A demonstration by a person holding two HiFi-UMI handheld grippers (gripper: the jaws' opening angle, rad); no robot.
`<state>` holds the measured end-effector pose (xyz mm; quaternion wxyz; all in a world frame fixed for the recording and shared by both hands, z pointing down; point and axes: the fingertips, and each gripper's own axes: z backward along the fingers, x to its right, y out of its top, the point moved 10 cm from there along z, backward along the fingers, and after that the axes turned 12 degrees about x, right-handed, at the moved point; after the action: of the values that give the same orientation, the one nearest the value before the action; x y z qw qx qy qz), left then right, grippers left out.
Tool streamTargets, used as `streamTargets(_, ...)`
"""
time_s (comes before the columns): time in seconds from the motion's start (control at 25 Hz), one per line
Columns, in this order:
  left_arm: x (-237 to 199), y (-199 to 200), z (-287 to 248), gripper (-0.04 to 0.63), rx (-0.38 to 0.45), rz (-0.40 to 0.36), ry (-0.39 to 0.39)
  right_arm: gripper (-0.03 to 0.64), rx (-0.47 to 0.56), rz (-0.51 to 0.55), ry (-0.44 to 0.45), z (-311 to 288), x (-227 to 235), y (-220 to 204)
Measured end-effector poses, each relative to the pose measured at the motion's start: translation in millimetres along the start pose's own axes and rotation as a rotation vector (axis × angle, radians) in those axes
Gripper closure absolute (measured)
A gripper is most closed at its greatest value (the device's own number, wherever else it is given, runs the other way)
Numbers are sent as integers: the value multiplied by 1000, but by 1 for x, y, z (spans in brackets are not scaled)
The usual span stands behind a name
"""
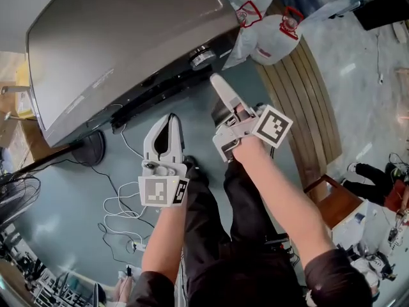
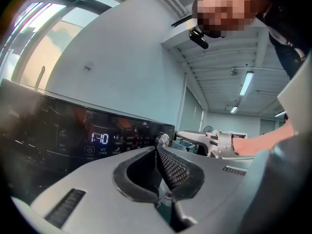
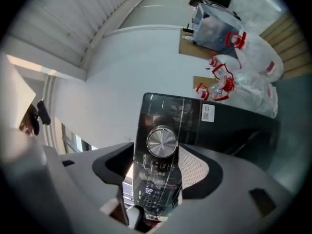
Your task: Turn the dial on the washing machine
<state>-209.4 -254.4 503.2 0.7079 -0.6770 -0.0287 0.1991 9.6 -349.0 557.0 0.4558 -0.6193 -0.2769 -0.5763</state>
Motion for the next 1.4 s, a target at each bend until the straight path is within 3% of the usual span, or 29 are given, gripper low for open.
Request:
streamTargets(0.12, -6, -8, -3, 584, 10, 17, -14, 341, 52, -137, -68, -10, 20, -5)
streamTargets(0.28, -9, -19, -6, 584, 15, 43, -18, 334, 68, -286, -90, -27, 27, -13)
streamTargets(0.68, -10, -30, 2, 586, 18, 67, -15, 334, 129, -502, -79, -39, 22, -20)
streamTargets(1.0, -9, -38, 3, 586, 9, 88, -13, 336, 104, -491, -106, -42, 25, -18)
streamTargets(1.4, -11, -44, 3, 584, -6, 104, -5, 336, 35, -116, -127, -47, 13, -4)
